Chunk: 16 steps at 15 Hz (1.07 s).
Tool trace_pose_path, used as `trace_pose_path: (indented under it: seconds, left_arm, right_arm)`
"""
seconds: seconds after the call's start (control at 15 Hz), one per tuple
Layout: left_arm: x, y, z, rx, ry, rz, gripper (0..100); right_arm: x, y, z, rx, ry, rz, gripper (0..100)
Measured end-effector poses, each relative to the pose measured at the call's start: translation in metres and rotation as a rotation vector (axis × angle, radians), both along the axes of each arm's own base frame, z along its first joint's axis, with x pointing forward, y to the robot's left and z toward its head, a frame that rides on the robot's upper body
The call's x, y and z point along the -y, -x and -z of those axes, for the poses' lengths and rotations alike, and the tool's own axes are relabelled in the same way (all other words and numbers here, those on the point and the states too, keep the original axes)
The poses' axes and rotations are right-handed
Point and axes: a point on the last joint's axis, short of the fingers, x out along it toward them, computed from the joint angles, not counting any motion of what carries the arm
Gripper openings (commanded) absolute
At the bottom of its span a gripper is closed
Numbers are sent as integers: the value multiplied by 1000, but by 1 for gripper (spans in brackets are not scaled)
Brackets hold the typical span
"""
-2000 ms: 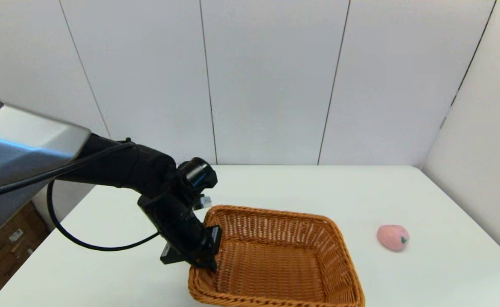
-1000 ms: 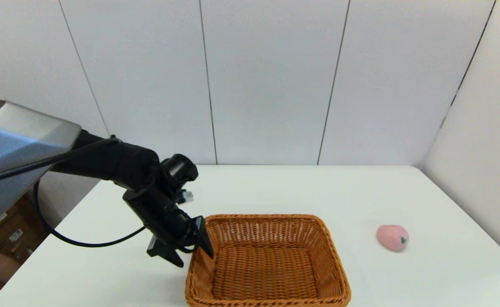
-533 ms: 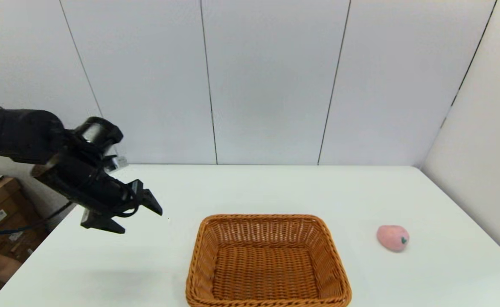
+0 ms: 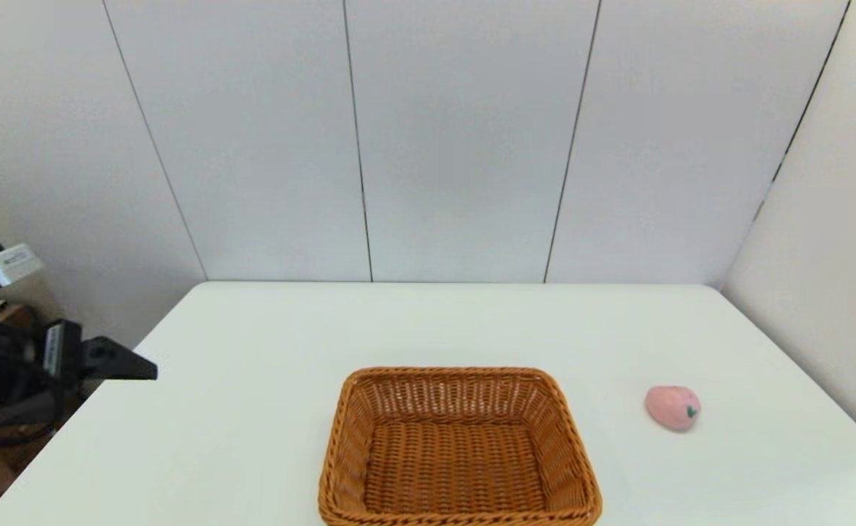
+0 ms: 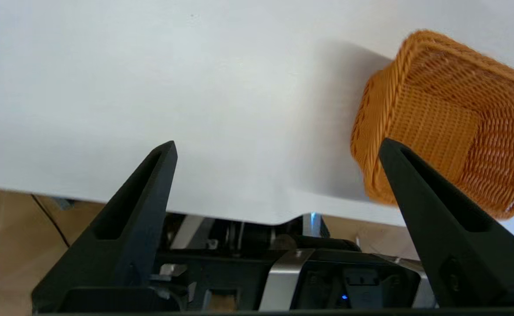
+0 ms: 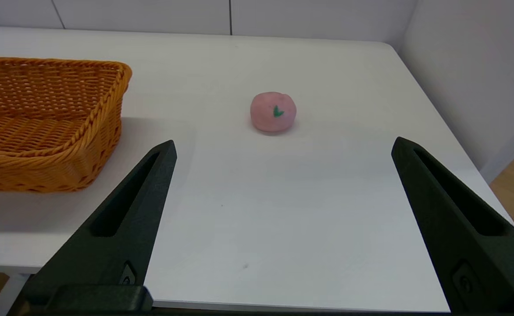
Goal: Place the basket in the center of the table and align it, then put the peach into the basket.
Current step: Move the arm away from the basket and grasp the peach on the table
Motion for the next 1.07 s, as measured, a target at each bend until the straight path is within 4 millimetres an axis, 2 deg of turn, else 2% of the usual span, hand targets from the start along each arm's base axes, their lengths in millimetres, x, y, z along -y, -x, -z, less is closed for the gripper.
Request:
trace_pose_path:
  seconds: [0.2, 0.33, 0.53, 0.67, 0.87, 1.07]
  left_arm:
    - [0, 63, -2, 92, -23, 5, 100]
    - [1, 103, 6, 143, -57, 23, 100]
    - [1, 153, 27, 221, -98, 45, 100]
    - [2, 178, 44, 264, -116, 57, 100]
    - [2, 205, 68, 352, -154, 84, 100]
    - [2, 220, 88, 440, -236, 101, 100]
  right_arm:
    - [0, 0, 0, 5, 0, -1, 100]
    - [0, 1, 0, 11, 0, -1, 100]
    - [0, 1, 0, 15, 0, 0, 100]
    - [0, 2, 1, 19, 0, 0, 100]
    - [0, 2, 1, 23, 0, -1, 100]
    - [0, 2, 1, 23, 0, 0, 100]
